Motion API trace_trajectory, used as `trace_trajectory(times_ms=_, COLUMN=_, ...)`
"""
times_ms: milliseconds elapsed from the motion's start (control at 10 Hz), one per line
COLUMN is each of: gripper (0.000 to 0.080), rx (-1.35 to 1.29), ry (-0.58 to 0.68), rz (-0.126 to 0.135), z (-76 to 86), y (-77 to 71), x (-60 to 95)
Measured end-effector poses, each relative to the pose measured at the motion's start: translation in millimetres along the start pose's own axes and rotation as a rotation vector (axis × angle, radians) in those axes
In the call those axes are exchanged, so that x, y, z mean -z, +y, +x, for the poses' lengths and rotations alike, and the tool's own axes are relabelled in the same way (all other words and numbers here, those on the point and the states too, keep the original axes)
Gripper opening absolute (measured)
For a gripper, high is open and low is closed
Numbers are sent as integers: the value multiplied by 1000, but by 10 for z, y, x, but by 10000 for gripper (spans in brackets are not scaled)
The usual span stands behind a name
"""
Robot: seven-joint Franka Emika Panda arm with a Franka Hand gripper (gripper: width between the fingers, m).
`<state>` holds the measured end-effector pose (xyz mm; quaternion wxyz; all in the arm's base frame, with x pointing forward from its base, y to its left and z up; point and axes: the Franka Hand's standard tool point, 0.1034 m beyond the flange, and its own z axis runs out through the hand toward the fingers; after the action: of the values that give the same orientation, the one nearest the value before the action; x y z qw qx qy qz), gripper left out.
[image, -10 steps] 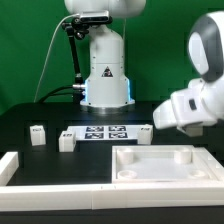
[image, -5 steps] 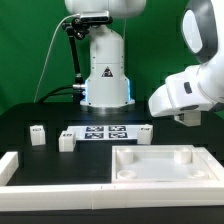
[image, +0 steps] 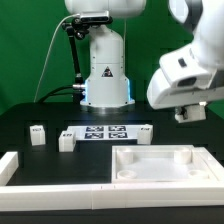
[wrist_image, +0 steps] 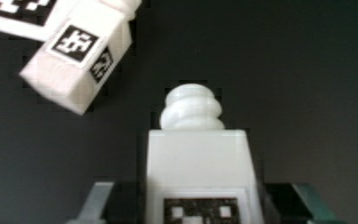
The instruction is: Assemble one leg
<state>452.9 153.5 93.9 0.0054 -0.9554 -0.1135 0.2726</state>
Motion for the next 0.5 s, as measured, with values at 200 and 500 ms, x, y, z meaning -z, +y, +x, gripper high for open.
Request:
trace_trajectory(times_ms=200, gripper=287, rx=18, ry=148, rz=-5, z=59, y=34, x=181)
trace_trajectory(times_ms=500, gripper=287, rx=18, ry=394, rz=-14, z=122, y=48, x=187)
